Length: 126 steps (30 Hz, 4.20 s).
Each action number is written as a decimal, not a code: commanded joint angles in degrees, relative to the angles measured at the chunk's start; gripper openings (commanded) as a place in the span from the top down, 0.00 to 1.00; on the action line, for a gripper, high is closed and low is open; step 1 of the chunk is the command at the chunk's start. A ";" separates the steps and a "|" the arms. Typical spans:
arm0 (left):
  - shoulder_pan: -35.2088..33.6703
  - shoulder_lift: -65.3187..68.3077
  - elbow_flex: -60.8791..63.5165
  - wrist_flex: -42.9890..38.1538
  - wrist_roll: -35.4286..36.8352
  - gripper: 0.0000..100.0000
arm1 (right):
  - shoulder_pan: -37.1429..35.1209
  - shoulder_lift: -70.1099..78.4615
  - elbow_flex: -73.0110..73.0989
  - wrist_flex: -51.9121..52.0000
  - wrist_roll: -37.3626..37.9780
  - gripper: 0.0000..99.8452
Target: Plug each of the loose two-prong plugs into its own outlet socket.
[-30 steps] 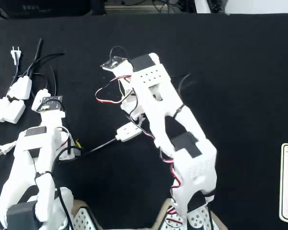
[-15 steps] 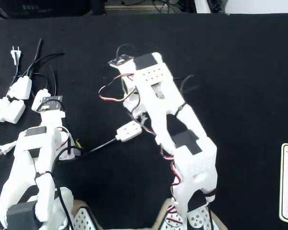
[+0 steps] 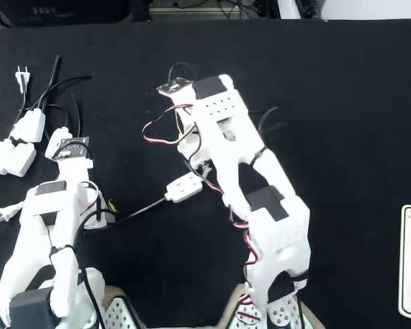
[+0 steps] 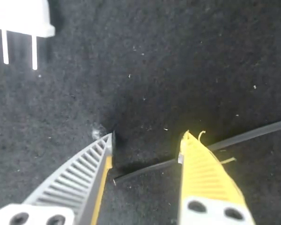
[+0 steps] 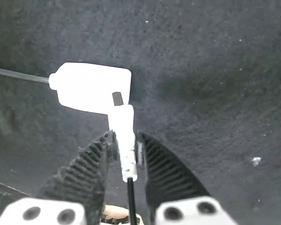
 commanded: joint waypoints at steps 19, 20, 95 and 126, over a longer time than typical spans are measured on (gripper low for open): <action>-0.84 -0.35 -0.66 0.53 -0.44 0.77 | -2.20 1.19 -1.89 2.02 2.46 0.99; -0.84 -0.35 -0.66 0.53 -0.44 0.77 | -2.20 0.13 -1.89 2.11 2.46 0.99; -0.92 -0.35 -0.57 -0.97 -0.44 0.77 | 12.92 -47.60 79.87 -35.69 53.36 0.99; -0.92 -0.35 -0.57 -1.05 -0.44 0.77 | 1.93 -52.26 66.51 -29.01 27.78 0.87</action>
